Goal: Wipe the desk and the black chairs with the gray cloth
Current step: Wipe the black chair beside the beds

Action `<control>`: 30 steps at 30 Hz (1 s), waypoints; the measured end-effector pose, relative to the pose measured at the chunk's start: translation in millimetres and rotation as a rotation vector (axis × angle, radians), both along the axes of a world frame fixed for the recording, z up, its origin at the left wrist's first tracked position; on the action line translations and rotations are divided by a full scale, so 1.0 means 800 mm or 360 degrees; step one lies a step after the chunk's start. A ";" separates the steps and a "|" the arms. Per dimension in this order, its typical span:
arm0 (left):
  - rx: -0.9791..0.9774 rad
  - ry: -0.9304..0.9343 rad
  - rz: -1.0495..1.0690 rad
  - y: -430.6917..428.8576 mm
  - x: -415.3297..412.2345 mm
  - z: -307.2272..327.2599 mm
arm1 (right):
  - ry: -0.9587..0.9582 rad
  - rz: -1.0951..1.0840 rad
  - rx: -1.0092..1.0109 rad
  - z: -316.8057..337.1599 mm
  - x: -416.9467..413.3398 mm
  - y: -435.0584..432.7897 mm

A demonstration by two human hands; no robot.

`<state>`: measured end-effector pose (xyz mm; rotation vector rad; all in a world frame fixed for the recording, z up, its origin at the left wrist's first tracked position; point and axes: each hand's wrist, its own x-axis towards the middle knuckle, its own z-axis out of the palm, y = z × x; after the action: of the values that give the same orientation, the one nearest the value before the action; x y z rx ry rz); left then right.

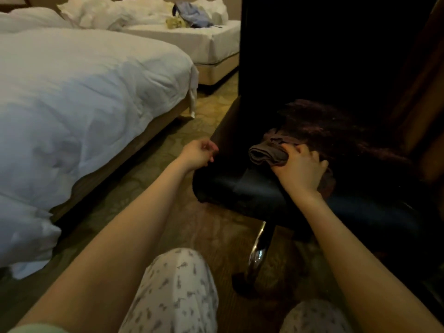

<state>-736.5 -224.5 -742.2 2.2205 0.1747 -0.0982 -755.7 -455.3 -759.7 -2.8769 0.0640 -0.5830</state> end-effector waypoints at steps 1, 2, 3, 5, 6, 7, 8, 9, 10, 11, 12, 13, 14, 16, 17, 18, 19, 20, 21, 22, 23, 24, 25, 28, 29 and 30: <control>-0.0042 0.0009 0.0020 0.007 -0.004 -0.001 | 0.0008 -0.0026 0.0033 0.002 0.001 0.004; -0.0071 0.0017 0.0065 0.016 -0.008 -0.002 | 0.0006 -0.0013 0.0062 0.005 0.002 0.012; -0.0119 0.0036 0.0129 0.022 -0.013 -0.002 | -0.0007 0.0022 0.0085 0.009 0.002 0.021; -0.0282 0.0149 0.0251 0.028 -0.023 -0.002 | -0.0086 0.0145 0.0019 0.011 -0.002 0.046; -0.0364 0.0220 0.0284 0.033 -0.027 -0.001 | -0.0125 0.0236 -0.0022 0.011 -0.005 0.065; -0.0442 0.0286 0.0304 0.038 -0.030 -0.003 | -0.0129 0.0335 -0.0066 0.007 -0.007 0.089; -0.0531 0.0334 0.0339 0.043 -0.032 -0.007 | -0.0127 0.0407 -0.0155 -0.001 -0.011 0.114; -0.0639 0.0369 0.0399 0.051 -0.031 -0.013 | -0.0138 0.0461 -0.0266 -0.012 -0.017 0.137; -0.0762 0.0395 0.0455 0.058 -0.028 -0.019 | -0.0182 0.0506 -0.0390 -0.028 -0.022 0.159; -0.0876 0.0409 0.0487 0.065 -0.026 -0.023 | -0.0233 0.0560 -0.0506 -0.047 -0.029 0.178; -0.0957 0.0412 0.0491 0.071 -0.024 -0.025 | -0.0234 0.0665 -0.0615 -0.067 -0.034 0.194; -0.0998 0.0411 0.0476 0.076 -0.023 -0.025 | -0.0166 0.0834 -0.0675 -0.091 -0.042 0.204; -0.1002 0.0404 0.0450 0.077 -0.024 -0.022 | 0.0006 0.0957 -0.0739 -0.112 -0.053 0.208; -0.0889 0.0404 0.0385 0.082 -0.030 -0.023 | 0.0238 0.1048 -0.0909 -0.143 -0.074 0.205; -0.0821 0.0404 0.0360 0.085 -0.030 -0.024 | 0.0358 0.1063 -0.0909 -0.149 -0.076 0.199; -0.0770 0.0373 0.0359 0.089 -0.028 -0.023 | 0.0438 0.1054 -0.0866 -0.150 -0.075 0.193; -0.0735 0.0326 0.0397 0.096 -0.024 -0.024 | 0.0361 0.1062 -0.0792 -0.146 -0.069 0.191; -0.0704 0.0269 0.0450 0.100 -0.020 -0.024 | 0.0227 0.1068 -0.0699 -0.135 -0.065 0.190; -0.0683 0.0202 0.0509 0.102 -0.018 -0.023 | 0.0113 0.1046 -0.0596 -0.120 -0.061 0.191; -0.0677 0.0123 0.0551 0.101 -0.015 -0.018 | 0.0001 0.1052 -0.0490 -0.101 -0.057 0.193; -0.0674 0.0042 0.0572 0.098 -0.012 -0.012 | -0.0126 0.1046 -0.0367 -0.084 -0.052 0.196; -0.0654 -0.0038 0.0569 0.093 -0.009 -0.003 | -0.0218 0.1022 -0.0272 -0.066 -0.046 0.197; -0.0641 -0.0122 0.0547 0.086 -0.003 0.008 | -0.0337 0.0959 -0.0196 -0.045 -0.039 0.195; -0.0537 -0.0296 0.0470 0.067 0.019 0.033 | -0.0435 0.0790 0.0009 0.017 -0.016 0.178; -0.0511 -0.0318 0.0450 0.058 0.026 0.038 | -0.0373 0.0727 0.0053 0.031 -0.006 0.168; -0.0509 -0.0314 0.0412 0.050 0.032 0.041 | -0.0303 0.0641 0.0089 0.042 0.007 0.156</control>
<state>-710.5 -184.8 -709.7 1.8588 0.3130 0.2199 -750.0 -330.5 -726.1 -2.6532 -0.5053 -0.7495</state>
